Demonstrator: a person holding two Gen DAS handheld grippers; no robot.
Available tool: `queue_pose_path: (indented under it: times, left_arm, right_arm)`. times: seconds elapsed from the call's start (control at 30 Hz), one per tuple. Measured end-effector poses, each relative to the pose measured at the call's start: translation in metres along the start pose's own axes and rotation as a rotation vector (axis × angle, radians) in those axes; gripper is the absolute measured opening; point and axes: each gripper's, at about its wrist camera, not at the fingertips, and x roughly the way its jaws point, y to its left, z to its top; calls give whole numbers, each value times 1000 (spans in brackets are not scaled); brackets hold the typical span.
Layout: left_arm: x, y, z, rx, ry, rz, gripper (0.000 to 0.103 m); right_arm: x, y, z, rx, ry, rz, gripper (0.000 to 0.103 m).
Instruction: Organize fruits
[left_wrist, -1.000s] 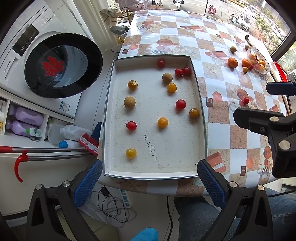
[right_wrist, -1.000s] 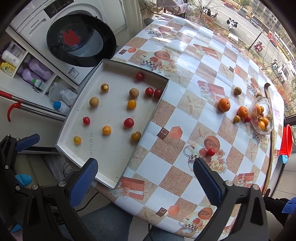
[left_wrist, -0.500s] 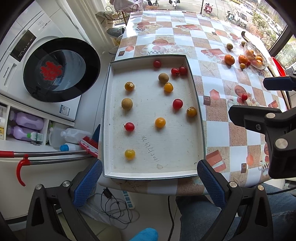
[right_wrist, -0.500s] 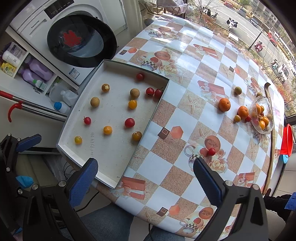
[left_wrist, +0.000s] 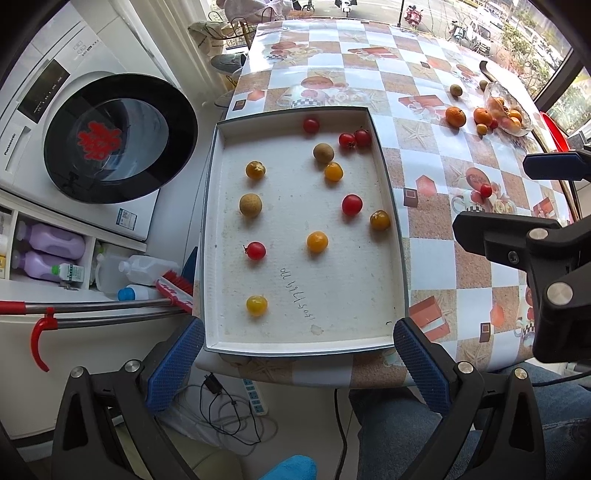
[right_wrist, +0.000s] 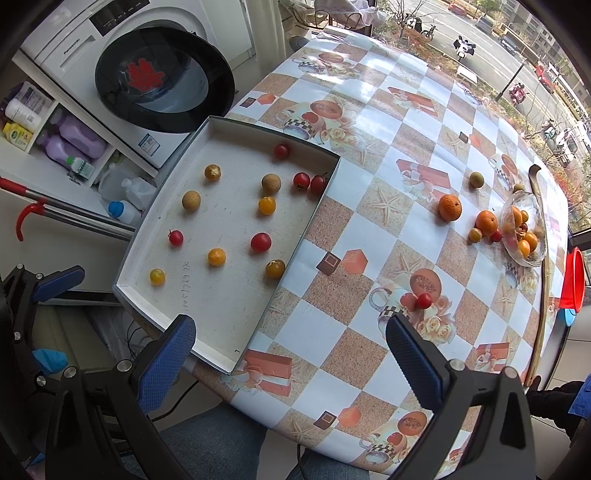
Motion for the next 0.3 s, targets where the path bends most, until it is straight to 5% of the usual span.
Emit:
queue_pose_path:
  times: [0.3]
  left_arm:
    - [-5, 0, -1, 18, -42, 2, 103]
  right_arm:
    - [0, 2, -3, 0, 1, 3, 103]
